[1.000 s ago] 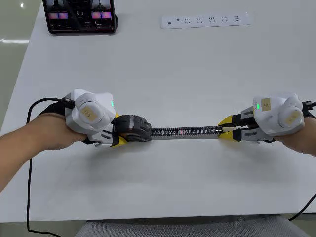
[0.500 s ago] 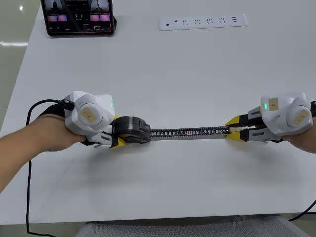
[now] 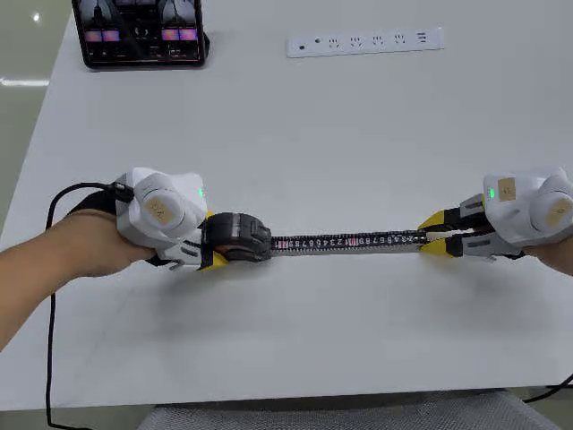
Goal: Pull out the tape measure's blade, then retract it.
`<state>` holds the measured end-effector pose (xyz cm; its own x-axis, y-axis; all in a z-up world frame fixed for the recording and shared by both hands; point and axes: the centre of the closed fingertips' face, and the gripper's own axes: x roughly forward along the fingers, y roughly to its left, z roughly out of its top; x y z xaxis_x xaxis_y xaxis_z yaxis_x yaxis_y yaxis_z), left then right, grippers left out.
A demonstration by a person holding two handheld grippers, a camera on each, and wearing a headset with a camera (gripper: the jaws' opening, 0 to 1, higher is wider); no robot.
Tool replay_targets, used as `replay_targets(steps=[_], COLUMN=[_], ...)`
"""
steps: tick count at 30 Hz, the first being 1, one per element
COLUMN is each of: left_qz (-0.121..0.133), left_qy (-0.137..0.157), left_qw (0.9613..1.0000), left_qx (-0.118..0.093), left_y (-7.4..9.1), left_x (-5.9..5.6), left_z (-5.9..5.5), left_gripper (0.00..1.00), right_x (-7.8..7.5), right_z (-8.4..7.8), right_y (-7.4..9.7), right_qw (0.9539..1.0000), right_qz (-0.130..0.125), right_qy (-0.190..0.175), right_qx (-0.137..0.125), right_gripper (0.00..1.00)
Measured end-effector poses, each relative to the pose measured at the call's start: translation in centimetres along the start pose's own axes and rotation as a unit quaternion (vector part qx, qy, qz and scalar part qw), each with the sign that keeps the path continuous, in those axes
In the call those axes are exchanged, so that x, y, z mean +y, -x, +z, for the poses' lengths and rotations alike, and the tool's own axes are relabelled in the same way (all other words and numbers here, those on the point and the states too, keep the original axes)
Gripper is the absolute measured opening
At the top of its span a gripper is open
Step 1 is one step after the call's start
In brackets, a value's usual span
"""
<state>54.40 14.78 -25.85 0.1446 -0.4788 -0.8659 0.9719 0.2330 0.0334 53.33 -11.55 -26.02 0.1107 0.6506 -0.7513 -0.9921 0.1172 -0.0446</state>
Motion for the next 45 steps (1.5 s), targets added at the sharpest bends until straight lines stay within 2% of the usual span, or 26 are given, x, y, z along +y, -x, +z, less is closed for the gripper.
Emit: replay_targets(steps=[21,28,34,38,40,45], left_qz=[0.002,0.006,0.009,0.011,0.017,0.02], left_qy=[0.002,0.002,-0.001,-0.011,-0.025,-0.024], left_qw=[1.0,1.0,1.0,0.9999,0.9995,0.9995], left_qx=[-0.005,-0.005,-0.003,0.0,0.0,0.002], left_y=[0.1,0.0,0.0,0.0,0.0,0.1], left_x=[0.0,0.0,-0.1,-0.1,-0.2,-0.1], left_z=[0.1,0.1,0.2,0.3,0.3,0.3], left_gripper=[0.28,0.28,0.28,0.28,0.28,0.29], right_x=[-0.8,-0.6,-0.7,-0.5,-0.3,-0.1], right_z=[-1.6,-2.2,-2.1,-2.1,-2.2,-2.4], right_y=[2.1,2.0,2.0,1.9,1.8,1.7], right_qw=[0.9997,0.9994,0.9991,0.9986,0.9982,0.9978], right_qz=[-0.006,-0.003,0.001,0.008,0.013,0.018], right_qy=[0.002,-0.001,0.001,-0.002,-0.005,-0.007], right_qx=[0.025,0.036,0.042,0.053,0.058,0.064], right_gripper=[0.08,0.08,0.09,0.09,0.09,0.1])
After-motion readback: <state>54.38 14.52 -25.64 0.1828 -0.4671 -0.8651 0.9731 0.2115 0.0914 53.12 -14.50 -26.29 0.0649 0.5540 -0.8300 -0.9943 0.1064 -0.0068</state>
